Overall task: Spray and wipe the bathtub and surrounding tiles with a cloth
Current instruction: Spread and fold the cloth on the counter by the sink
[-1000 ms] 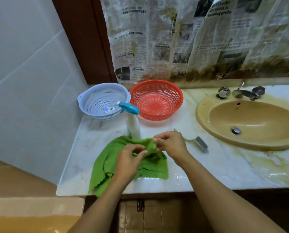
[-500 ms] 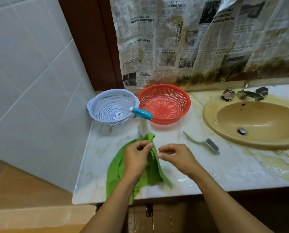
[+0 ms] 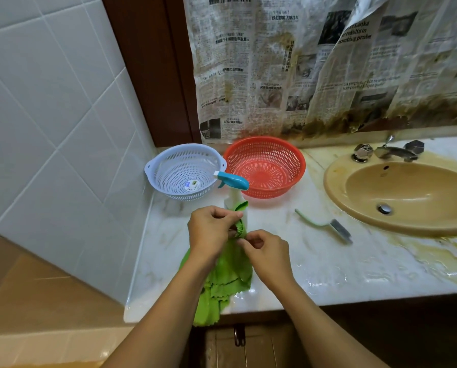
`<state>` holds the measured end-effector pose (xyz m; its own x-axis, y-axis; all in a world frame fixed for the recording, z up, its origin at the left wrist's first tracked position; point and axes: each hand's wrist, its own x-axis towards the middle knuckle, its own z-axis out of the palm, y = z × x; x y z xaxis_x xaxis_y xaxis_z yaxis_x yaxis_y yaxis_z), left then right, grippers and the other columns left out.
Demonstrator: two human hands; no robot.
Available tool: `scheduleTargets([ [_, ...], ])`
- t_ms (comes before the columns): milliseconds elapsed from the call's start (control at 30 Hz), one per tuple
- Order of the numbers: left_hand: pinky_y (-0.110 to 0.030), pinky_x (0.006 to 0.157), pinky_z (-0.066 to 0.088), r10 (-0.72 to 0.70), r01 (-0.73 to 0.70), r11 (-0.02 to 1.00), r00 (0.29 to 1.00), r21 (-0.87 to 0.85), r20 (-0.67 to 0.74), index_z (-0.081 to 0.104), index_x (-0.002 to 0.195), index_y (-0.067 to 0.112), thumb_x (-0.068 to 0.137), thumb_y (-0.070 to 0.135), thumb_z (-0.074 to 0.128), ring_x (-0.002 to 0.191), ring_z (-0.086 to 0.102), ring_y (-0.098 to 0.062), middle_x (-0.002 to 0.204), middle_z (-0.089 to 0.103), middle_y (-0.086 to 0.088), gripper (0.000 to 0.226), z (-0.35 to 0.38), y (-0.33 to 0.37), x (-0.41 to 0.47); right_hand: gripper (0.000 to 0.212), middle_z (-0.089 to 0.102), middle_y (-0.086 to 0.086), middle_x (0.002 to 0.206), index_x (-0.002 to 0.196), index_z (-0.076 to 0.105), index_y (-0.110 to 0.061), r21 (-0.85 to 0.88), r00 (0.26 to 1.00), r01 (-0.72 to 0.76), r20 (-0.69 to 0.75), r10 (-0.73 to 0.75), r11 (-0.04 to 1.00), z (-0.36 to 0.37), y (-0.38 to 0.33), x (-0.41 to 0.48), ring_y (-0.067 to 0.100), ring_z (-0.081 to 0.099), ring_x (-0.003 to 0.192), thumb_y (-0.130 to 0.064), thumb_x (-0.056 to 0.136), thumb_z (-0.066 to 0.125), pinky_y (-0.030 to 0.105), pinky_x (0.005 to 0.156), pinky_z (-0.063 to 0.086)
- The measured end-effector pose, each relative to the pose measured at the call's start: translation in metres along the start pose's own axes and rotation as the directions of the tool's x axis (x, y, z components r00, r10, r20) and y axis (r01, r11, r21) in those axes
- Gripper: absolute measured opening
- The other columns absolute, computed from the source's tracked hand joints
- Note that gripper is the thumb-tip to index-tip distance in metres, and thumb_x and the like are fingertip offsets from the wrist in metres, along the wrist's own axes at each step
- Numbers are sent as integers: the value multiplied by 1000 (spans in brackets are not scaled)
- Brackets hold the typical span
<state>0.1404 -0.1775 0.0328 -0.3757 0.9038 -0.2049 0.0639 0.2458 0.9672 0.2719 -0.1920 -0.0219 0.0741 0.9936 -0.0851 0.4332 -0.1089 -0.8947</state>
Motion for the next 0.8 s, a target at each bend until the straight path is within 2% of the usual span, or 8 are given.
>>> scheduleTargets([
  [67, -41, 73, 65, 3, -3, 1000, 1000, 1, 8, 77, 75, 9, 79, 16, 88, 68, 75, -22, 71, 76, -5, 13, -2, 3, 0, 3, 73, -12, 74, 84, 78, -24, -16, 999, 21, -23, -22, 1000, 1, -3, 2, 1, 67, 74, -27, 85, 77, 31, 77, 57],
  [300, -49, 81, 63, 15, -17, 996, 999, -88, -31, 75, 83, 5, 90, 10, 77, 82, 76, -36, 81, 76, -17, 9, -30, 6, 13, 15, 74, -11, 72, 78, 78, -24, -108, 990, 99, 116, -86, 989, -30, -7, 12, 3, 68, 72, -17, 90, 72, 29, 78, 56],
  [400, -45, 77, 64, 22, -20, 997, 1000, -77, 21, 68, 89, 2, 99, 8, 64, 85, 75, -36, 88, 74, -20, 12, -52, 15, 20, 17, 76, 3, 79, 83, 74, -14, 86, 994, -40, 109, 31, 996, -55, -9, 23, 20, 74, 80, -7, 95, 64, 44, 82, 61],
  [467, -40, 72, 63, 80, -87, 994, 990, 58, 116, 67, 91, 5, 101, 11, 61, 80, 72, -29, 86, 71, -14, 12, -63, 23, 19, 15, 74, 17, 85, 91, 66, -1, 231, 984, -130, 147, 98, 964, -72, -20, 29, 35, 73, 83, -5, 101, 55, 52, 81, 61],
  [567, -33, 71, 50, 213, -299, 894, 939, 333, 271, 65, 92, 12, 101, 17, 62, 73, 57, -12, 82, 63, -2, 10, -72, 34, 19, 23, 65, 13, 75, 86, 56, -2, 323, 959, -200, 257, 118, 925, -92, -42, 41, 27, 63, 73, -7, 105, 43, 42, 68, 56],
  [667, -32, 74, 44, 304, -449, 813, 871, 372, 386, 63, 94, 17, 100, 14, 63, 72, 51, -9, 82, 60, 2, 6, -78, 55, 23, 20, 51, 14, 80, 93, 56, -6, 352, 960, -135, 280, 33, 926, -105, -64, 55, 28, 46, 79, -13, 105, 42, 36, 66, 41],
  [733, -30, 72, 44, 329, -539, 717, 820, 441, 467, 64, 100, 25, 97, 23, 68, 71, 51, -8, 81, 59, 5, 5, -84, 72, 23, 21, 49, 12, 85, 94, 54, -9, 242, 945, -40, 326, -42, 969, -118, -79, 57, 27, 44, 78, -27, 104, 54, 36, 65, 39],
  [800, -21, 72, 43, 299, -629, 544, 764, 555, 572, 62, 108, 33, 90, 35, 76, 76, 52, -6, 85, 58, 12, 23, -93, 91, 21, 31, 58, 9, 86, 94, 54, -6, -25, 918, 152, 374, -132, 988, -135, -96, 54, 25, 55, 76, -31, 93, 72, 32, 68, 45],
])
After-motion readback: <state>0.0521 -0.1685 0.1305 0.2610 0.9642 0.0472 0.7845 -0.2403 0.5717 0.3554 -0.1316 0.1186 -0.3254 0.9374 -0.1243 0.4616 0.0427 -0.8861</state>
